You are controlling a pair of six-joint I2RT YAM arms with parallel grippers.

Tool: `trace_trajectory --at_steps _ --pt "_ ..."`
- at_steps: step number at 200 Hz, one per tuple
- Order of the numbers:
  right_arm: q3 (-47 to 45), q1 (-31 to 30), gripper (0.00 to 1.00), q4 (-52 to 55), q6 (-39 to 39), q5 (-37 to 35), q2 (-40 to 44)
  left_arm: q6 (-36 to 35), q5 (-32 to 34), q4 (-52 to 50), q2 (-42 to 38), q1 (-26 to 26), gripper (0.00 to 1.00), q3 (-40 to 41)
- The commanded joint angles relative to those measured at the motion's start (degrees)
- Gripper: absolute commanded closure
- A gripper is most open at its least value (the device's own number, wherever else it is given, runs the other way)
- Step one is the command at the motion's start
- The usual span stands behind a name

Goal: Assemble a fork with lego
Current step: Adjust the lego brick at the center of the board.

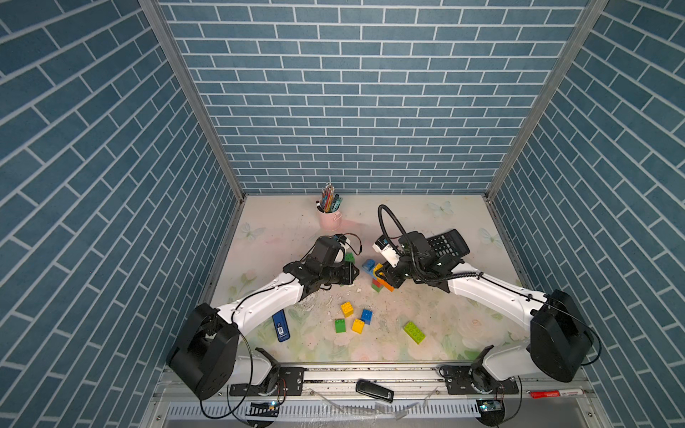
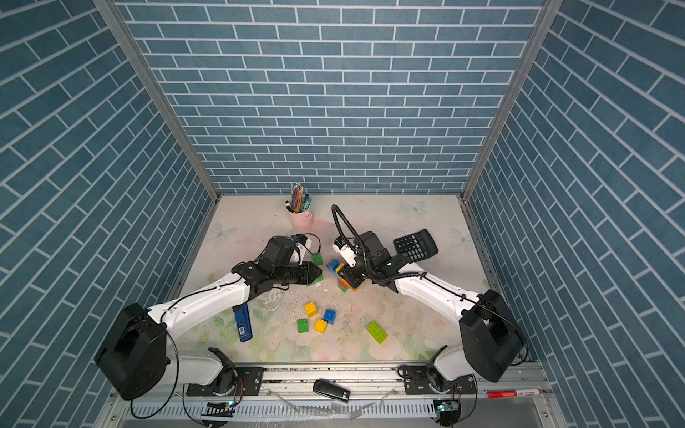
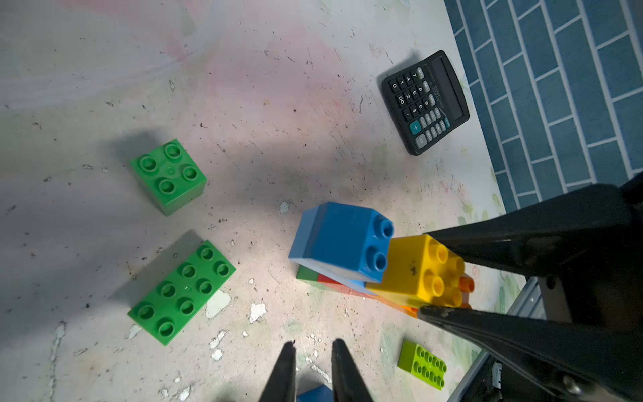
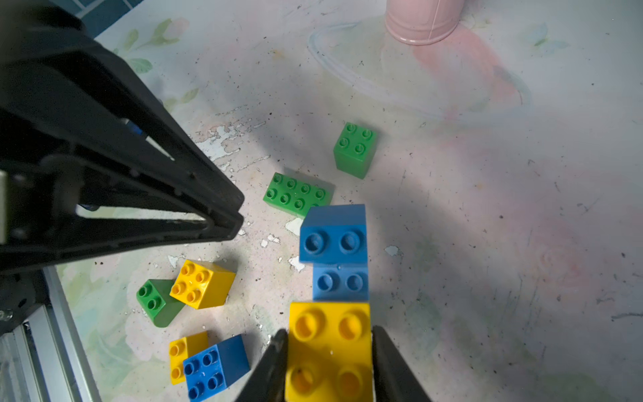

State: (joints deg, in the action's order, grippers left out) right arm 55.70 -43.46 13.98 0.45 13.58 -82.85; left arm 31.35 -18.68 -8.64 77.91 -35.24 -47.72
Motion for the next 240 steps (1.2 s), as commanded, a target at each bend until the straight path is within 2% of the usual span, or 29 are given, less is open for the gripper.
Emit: trace_trajectory --at_steps 1,57,88,119,132,144,177,220,240 --pt "1.9 -0.4 0.65 2.2 2.5 -1.4 -0.9 -0.2 0.2 0.7 1.1 0.0 0.78 -0.2" --pt "0.7 -1.0 0.8 4.9 3.7 -2.5 -0.7 -0.5 0.8 0.9 2.8 -1.3 0.79 0.3" --pt "-1.3 -1.4 0.82 6.2 4.9 -4.3 -0.4 -0.3 0.3 1.8 3.0 -1.8 0.78 1.3" --pt "-1.7 -1.3 0.83 5.6 3.8 -5.6 1.5 0.0 -0.4 3.7 2.5 -2.3 0.64 3.3" --pt "-1.2 -0.6 0.83 4.0 2.1 -4.4 2.6 0.3 -1.0 5.1 2.6 -2.5 0.55 3.9" --pt "-0.5 1.5 0.84 2.6 -0.3 -0.7 2.9 0.2 -1.6 6.2 2.8 -2.9 0.46 4.0" --pt "1.7 11.2 0.84 -1.4 -7.7 17.3 0.0 -1.0 -4.9 9.6 3.1 -3.5 0.2 4.3" --pt "11.0 22.6 0.84 0.3 -14.0 42.8 -12.6 -4.4 -5.4 5.9 5.9 -3.6 0.17 1.1" --pt "15.0 25.9 0.84 2.3 -13.8 48.3 -17.4 -5.8 -4.2 4.0 7.7 -3.4 0.17 -0.9"
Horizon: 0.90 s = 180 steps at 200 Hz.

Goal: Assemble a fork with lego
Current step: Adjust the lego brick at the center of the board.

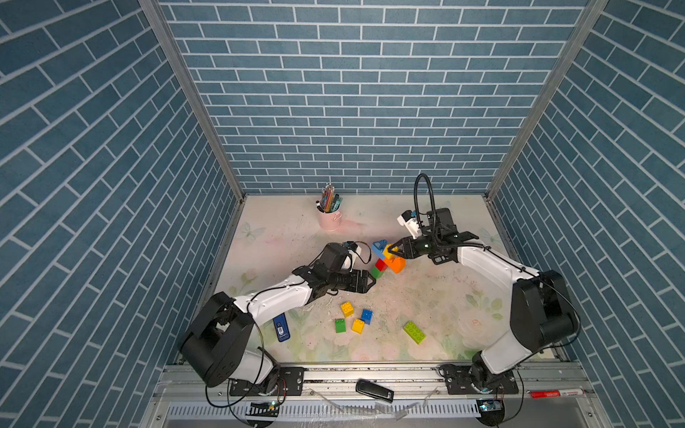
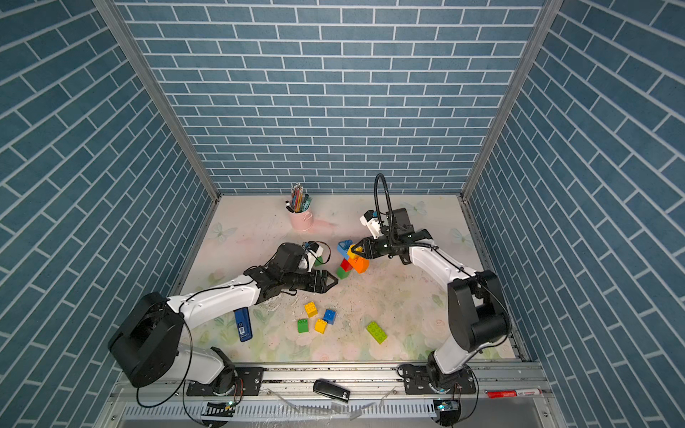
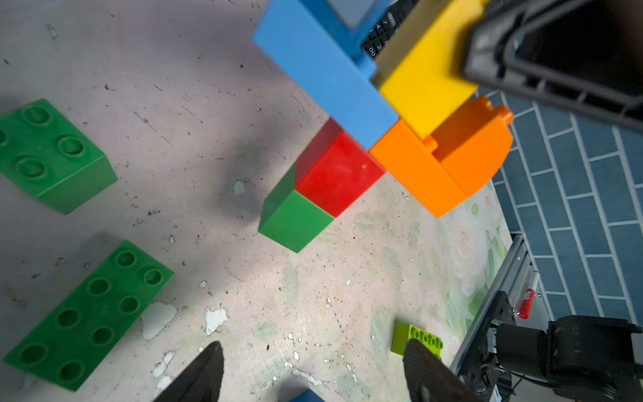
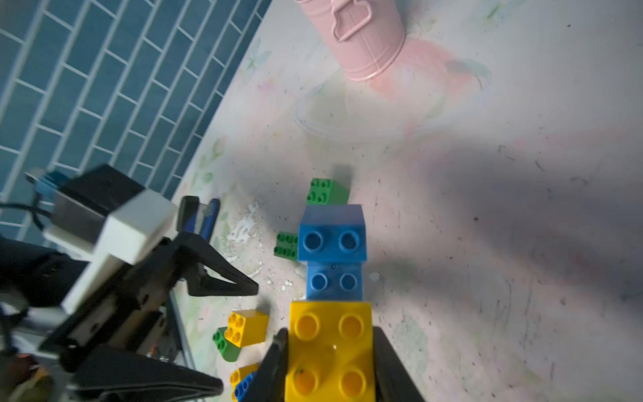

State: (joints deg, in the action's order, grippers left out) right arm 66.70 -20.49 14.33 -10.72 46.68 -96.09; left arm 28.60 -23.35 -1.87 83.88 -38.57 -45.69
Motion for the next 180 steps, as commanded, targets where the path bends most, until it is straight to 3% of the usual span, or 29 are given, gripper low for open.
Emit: trace_trajectory --at_steps 1,41,92,127,180 --pt "4.2 3.1 0.84 2.2 -2.3 15.3 -4.3 -3.2 0.5 -2.8 1.9 -0.1 0.17 -3.1" --pt "13.9 6.9 0.83 15.9 5.3 18.6 -13.4 -4.6 2.3 -5.5 8.0 0.8 0.18 -8.3" --pt "22.4 9.1 0.8 25.5 9.9 21.8 -23.0 -6.4 1.9 -7.6 13.6 1.1 0.18 -14.8" --pt "26.0 9.2 0.78 28.1 11.3 21.4 -27.0 -7.4 1.3 -9.6 16.9 1.1 0.12 -19.5" --pt "30.9 9.2 0.73 28.7 10.1 20.2 -34.4 -7.9 1.4 -10.2 21.5 1.2 0.12 -23.0"
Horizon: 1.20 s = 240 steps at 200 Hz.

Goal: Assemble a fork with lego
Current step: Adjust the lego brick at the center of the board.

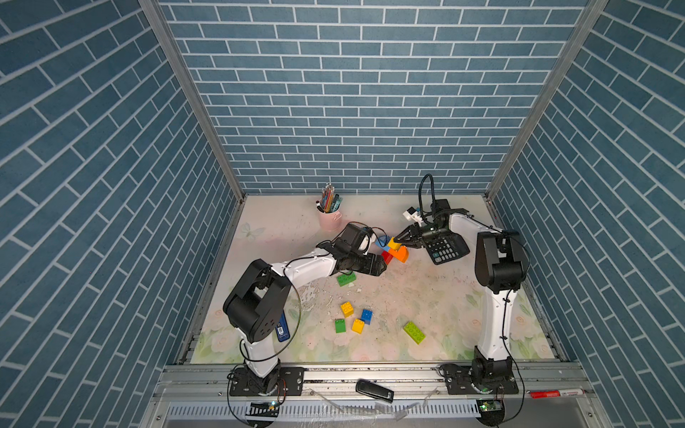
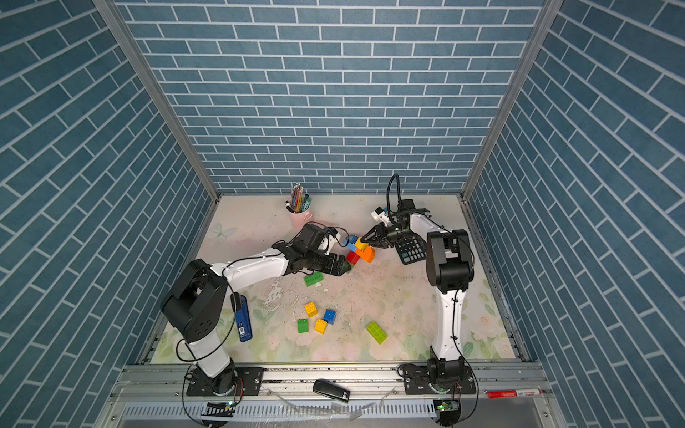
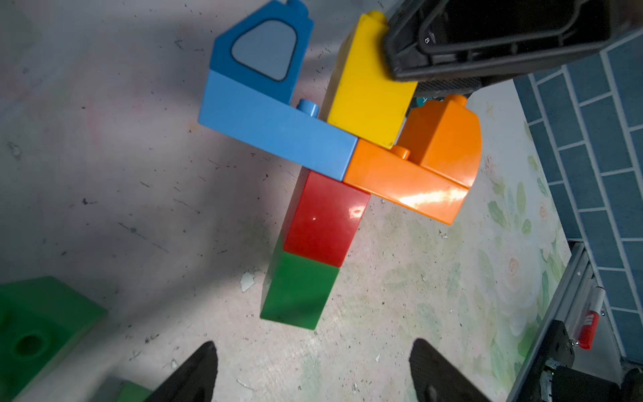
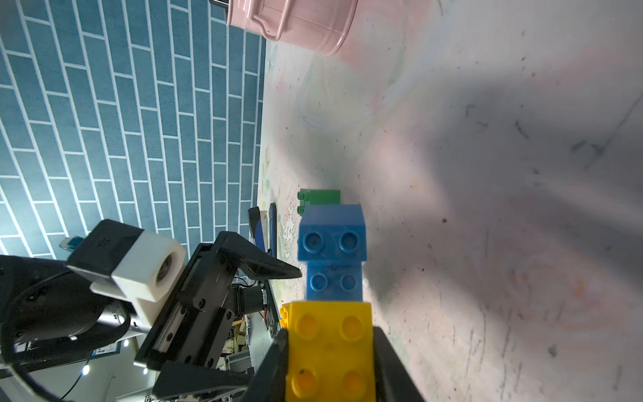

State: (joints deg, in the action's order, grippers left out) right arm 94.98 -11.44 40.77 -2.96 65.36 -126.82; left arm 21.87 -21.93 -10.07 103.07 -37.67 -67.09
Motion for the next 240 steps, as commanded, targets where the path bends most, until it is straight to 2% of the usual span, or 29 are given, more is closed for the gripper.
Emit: trace_trajectory --at_steps 1,37,56,58,63,65,93,116,141,183,198,209,240 --pt "2.8 0.1 0.73 2.2 2.3 1.5 -3.8 -1.3 0.0 -2.0 2.4 0.3 0.12 -1.7" --pt "8.5 0.2 0.66 0.2 -1.0 0.2 -8.3 -2.1 0.9 -3.4 5.1 0.8 0.13 -3.9" --pt "10.3 0.1 0.62 -1.9 -4.0 -2.8 -8.7 -2.4 1.1 -4.1 6.3 0.8 0.13 -4.7" --pt "10.3 0.2 0.57 -2.2 -4.3 -3.4 -8.5 -2.4 1.2 -4.2 6.4 0.8 0.13 -4.7" --pt "10.4 0.2 0.35 -2.8 -5.0 -4.7 -8.2 -2.5 1.3 -4.3 6.8 0.8 0.13 -5.0" --pt "10.4 0.2 0.31 -3.0 -5.3 -5.2 -8.0 -2.6 1.4 -4.4 6.9 0.8 0.13 -5.1" --pt "10.3 0.3 0.09 -4.2 -6.5 -11.4 -5.2 -3.1 1.4 -5.2 8.4 0.8 0.13 -6.2" --pt "5.9 0.3 0.07 -8.4 -8.3 -20.0 -0.5 -3.1 0.5 -5.1 9.3 0.6 0.14 -7.0" --pt "-3.3 0.4 0.05 -17.1 -11.3 -32.4 9.5 -3.2 -0.6 -5.1 9.9 0.2 0.18 -8.1" --pt "-21.8 0.3 0.01 -30.7 -17.3 -45.5 26.0 -3.9 -2.7 -6.6 11.9 -1.4 0.27 -12.0" --pt "-29.8 0.4 0.01 -36.1 -22.7 -52.1 32.7 -4.2 -4.3 -6.4 12.7 -2.2 0.27 -13.0" --pt "-33.2 0.7 0.01 -36.6 -23.8 -53.8 36.3 -4.3 -5.6 -5.9 13.2 -2.6 0.28 -13.2" --pt "-37.2 1.0 0.01 -33.0 -20.8 -53.2 41.2 -3.9 -8.5 -4.1 13.3 -2.8 0.29 -11.6"
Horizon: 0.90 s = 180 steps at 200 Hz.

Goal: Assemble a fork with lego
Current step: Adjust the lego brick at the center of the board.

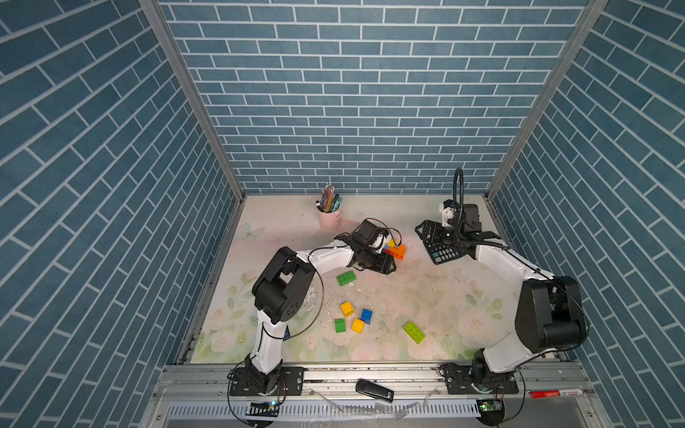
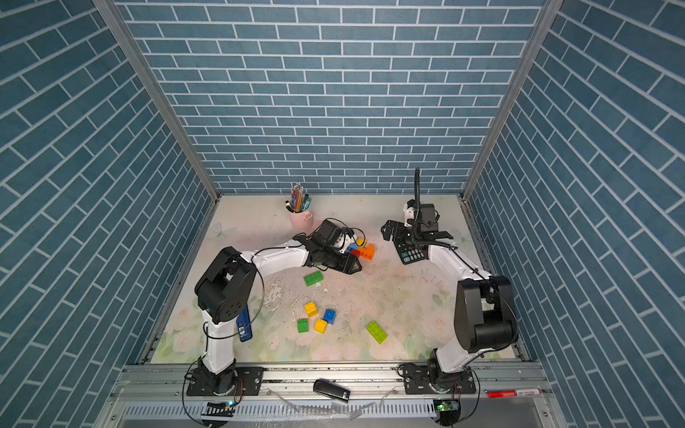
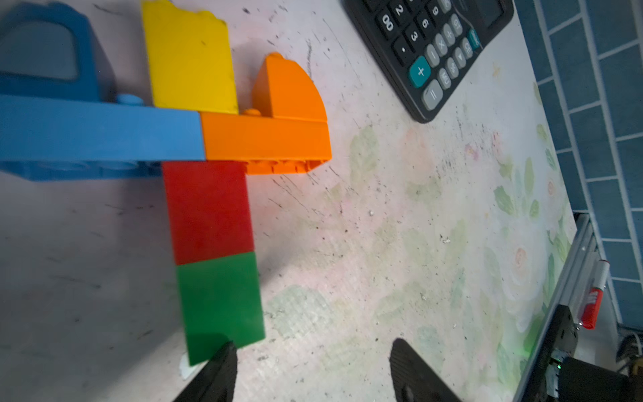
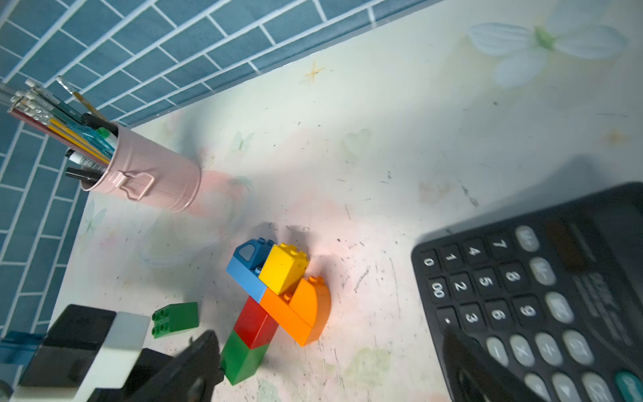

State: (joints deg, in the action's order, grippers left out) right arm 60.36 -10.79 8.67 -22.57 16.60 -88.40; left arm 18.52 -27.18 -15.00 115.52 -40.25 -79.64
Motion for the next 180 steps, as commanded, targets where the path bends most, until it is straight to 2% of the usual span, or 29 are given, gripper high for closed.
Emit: trace_trajectory --at_steps 1,22,59,84,105,141,180 --pt "-2.8 0.3 0.01 -0.9 -1.2 -4.4 3.0 -0.6 -3.3 0.9 0.8 -0.3 0.29 1.0" --pt "-6.8 0.2 0.01 -1.9 -0.8 -4.7 5.7 -0.8 -3.5 1.1 -0.2 -0.4 0.29 2.0" --pt "-12.1 -1.9 0.01 -0.9 0.3 -6.9 11.3 -0.5 2.7 1.8 -6.0 -0.3 0.29 6.4" --pt "-11.8 -8.8 0.01 5.8 2.1 -14.8 13.0 -0.1 10.0 1.1 -10.3 -0.1 0.25 9.2" --pt "-13.4 -11.5 0.01 6.5 -1.7 -18.9 15.2 0.1 13.6 -1.4 -8.7 0.8 0.22 7.5" --pt "-15.7 -11.7 0.01 5.1 -4.9 -20.3 19.3 -1.2 12.1 -4.2 -2.2 1.1 0.21 -0.4" --pt "-14.8 -11.7 0.01 7.2 -3.8 -22.0 20.8 -2.9 7.2 -8.2 4.1 0.3 0.28 -8.2"
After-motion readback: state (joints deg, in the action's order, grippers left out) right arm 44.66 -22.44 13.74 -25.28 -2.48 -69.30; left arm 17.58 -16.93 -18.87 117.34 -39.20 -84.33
